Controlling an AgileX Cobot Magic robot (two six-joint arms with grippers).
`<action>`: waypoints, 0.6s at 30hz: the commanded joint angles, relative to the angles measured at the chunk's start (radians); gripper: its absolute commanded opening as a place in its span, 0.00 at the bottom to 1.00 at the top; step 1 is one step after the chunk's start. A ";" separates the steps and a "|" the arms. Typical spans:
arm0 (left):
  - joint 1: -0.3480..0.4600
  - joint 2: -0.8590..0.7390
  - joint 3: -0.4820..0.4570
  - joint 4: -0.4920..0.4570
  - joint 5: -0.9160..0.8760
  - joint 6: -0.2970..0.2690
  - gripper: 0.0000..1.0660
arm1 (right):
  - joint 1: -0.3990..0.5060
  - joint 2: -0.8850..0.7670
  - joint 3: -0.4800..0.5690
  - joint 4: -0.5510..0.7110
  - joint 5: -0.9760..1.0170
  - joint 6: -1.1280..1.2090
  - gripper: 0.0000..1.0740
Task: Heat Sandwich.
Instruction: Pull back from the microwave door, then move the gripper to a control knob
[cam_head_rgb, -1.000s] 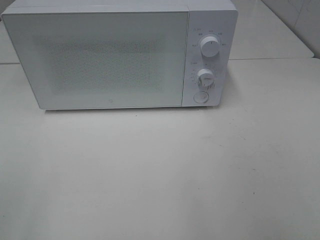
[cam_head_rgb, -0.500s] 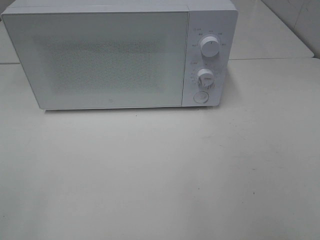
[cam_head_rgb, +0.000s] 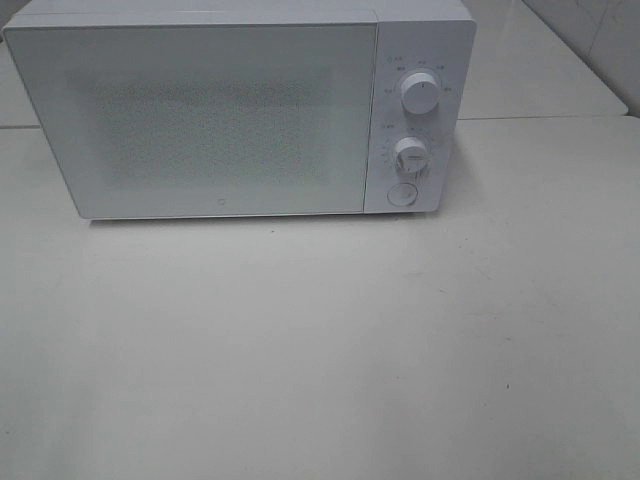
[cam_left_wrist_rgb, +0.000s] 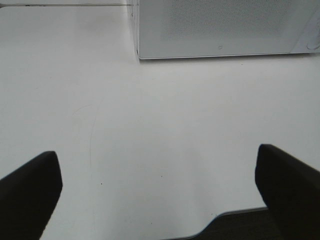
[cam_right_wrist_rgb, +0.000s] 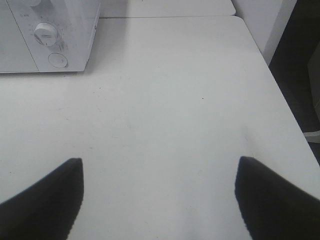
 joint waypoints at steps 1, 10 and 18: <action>0.001 -0.024 0.001 -0.008 -0.014 0.002 0.92 | -0.006 -0.019 0.002 -0.001 -0.013 -0.004 0.70; 0.001 -0.024 0.001 -0.008 -0.014 0.002 0.92 | -0.006 -0.019 0.002 -0.001 -0.013 -0.004 0.70; 0.001 -0.024 0.001 -0.008 -0.014 0.002 0.92 | -0.006 -0.019 0.002 -0.001 -0.013 -0.004 0.70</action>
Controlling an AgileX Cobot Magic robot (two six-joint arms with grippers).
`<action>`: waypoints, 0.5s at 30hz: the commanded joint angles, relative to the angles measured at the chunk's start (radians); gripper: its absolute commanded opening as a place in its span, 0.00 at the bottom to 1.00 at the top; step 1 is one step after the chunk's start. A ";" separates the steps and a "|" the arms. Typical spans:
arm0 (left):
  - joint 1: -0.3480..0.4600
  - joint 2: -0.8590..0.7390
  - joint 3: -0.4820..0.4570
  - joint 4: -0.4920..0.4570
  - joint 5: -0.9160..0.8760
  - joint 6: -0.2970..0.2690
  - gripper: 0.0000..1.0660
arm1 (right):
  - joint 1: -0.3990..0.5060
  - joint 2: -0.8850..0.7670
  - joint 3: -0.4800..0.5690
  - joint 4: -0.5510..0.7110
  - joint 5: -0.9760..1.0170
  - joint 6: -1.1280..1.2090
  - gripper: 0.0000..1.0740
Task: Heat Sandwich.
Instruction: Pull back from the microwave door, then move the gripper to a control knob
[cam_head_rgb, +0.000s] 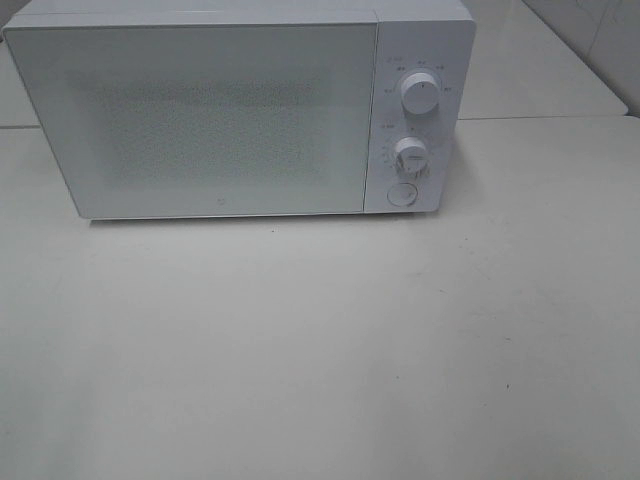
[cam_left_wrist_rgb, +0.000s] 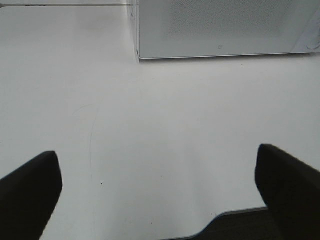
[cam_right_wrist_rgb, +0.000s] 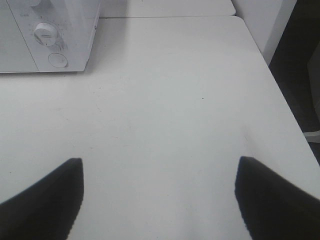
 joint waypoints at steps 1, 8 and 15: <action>0.001 -0.024 0.001 -0.008 -0.013 0.002 0.92 | -0.006 -0.019 0.002 -0.001 -0.013 -0.004 0.70; 0.001 -0.024 0.001 -0.008 -0.013 0.002 0.92 | -0.006 -0.019 0.002 -0.001 -0.013 -0.004 0.70; 0.001 -0.024 0.001 -0.008 -0.013 0.002 0.92 | -0.006 -0.015 -0.009 -0.005 -0.024 -0.004 0.72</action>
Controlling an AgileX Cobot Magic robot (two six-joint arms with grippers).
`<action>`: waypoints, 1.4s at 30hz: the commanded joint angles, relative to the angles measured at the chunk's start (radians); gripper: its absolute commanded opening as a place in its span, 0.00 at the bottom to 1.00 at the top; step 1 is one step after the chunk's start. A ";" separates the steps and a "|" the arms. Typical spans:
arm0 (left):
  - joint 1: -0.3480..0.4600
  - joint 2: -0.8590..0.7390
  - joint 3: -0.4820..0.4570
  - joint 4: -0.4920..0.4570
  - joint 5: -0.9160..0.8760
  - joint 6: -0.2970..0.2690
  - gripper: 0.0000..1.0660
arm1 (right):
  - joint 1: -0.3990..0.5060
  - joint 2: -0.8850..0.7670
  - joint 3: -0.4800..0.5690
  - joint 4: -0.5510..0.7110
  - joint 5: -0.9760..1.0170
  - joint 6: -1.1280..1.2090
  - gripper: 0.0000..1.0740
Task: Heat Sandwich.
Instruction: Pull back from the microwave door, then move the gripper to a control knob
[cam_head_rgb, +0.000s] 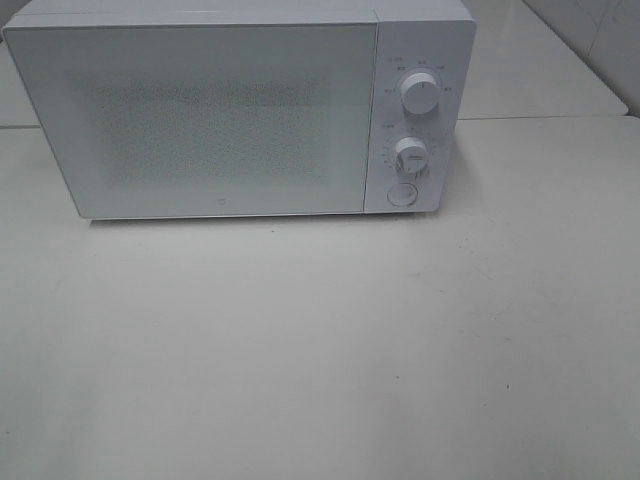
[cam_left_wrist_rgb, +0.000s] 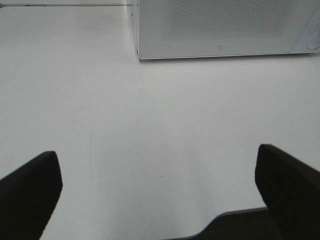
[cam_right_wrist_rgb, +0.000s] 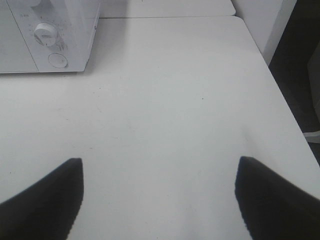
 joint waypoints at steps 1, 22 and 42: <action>0.001 -0.024 0.001 -0.008 -0.012 0.002 0.92 | -0.006 -0.008 -0.019 -0.005 -0.029 -0.004 0.72; 0.001 -0.023 0.001 -0.008 -0.012 0.002 0.92 | -0.006 0.391 -0.019 -0.002 -0.401 0.000 0.71; 0.001 -0.023 0.001 -0.008 -0.012 0.002 0.92 | -0.006 0.845 0.020 0.022 -0.988 0.000 0.71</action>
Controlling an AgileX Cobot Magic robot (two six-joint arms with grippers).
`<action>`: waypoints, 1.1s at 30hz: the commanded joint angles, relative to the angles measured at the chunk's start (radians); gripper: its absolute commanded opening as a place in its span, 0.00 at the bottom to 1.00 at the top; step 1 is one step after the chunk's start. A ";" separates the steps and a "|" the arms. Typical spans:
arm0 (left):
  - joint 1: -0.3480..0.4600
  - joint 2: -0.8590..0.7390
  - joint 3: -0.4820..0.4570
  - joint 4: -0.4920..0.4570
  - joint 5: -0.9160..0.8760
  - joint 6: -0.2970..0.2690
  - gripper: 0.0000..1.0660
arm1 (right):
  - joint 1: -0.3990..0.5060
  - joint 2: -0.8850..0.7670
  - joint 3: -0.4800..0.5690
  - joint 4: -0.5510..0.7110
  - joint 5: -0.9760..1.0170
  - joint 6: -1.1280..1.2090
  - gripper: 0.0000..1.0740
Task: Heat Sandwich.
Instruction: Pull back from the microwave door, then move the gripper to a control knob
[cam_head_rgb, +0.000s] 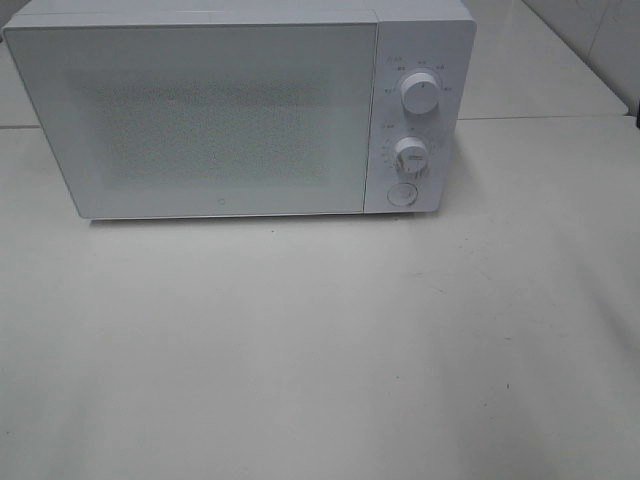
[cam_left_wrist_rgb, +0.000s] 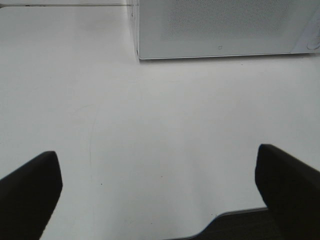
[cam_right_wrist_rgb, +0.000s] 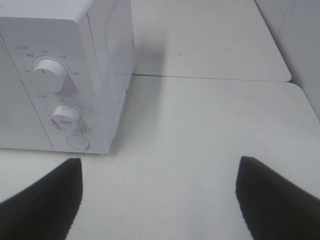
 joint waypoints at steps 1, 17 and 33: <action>0.001 -0.023 0.001 -0.008 -0.012 0.002 0.92 | -0.006 0.043 0.004 0.007 -0.077 0.000 0.71; 0.001 -0.023 0.001 -0.008 -0.012 0.002 0.92 | 0.010 0.416 0.008 0.084 -0.543 -0.102 0.71; 0.001 -0.023 0.001 -0.008 -0.012 0.002 0.92 | 0.299 0.710 0.061 0.607 -1.029 -0.420 0.71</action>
